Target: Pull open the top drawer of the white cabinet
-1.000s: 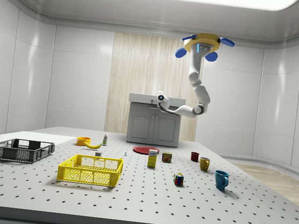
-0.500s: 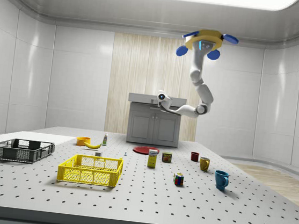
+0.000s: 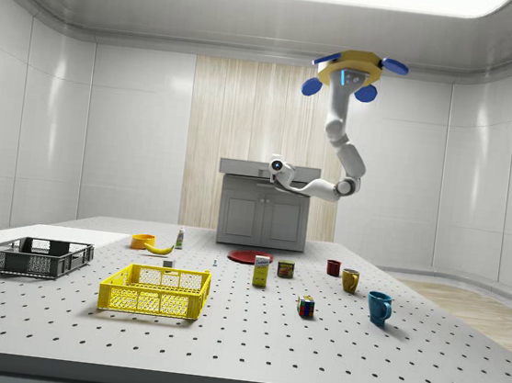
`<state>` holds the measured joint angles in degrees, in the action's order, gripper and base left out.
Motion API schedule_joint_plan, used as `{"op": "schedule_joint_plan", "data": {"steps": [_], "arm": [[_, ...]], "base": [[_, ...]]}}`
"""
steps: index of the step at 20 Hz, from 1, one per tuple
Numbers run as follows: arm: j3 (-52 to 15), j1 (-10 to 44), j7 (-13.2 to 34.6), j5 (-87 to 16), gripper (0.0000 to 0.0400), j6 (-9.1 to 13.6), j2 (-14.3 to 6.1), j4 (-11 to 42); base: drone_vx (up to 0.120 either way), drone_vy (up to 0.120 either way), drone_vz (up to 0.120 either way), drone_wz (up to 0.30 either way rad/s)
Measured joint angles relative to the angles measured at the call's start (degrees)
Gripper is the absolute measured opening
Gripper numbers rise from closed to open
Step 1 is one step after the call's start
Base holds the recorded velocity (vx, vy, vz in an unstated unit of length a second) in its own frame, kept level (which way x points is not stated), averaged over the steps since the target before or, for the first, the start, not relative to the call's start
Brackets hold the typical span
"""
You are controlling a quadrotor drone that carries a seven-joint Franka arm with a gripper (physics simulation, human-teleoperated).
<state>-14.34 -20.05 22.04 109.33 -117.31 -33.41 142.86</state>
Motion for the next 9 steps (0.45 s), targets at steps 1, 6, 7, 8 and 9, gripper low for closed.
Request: {"op": "schedule_joint_plan", "data": {"steps": [1,6,7,8,9], "arm": [[0.02,-0.03,0.0,0.0,0.0305,-0.01,0.0,0.0],[0.12,-0.15,-0.02,-0.03,0.0305,-0.06,0.01,0.01],[0.14,-0.17,-0.03,-0.03,0.0305,-0.07,0.02,0.01],[0.15,-0.19,-0.03,-0.03,0.0305,-0.08,0.02,0.01],[0.16,-0.2,-0.03,-0.04,0.0305,-0.08,0.02,0.01]], "base": [[0.0,0.12,0.0,0.0],[0.0,0.088,0.0,0.0],[0.0,0.0,0.0,0.0],[0.0,0.0,0.0,0.0],[0.0,0.0,0.0,0.0]]}}
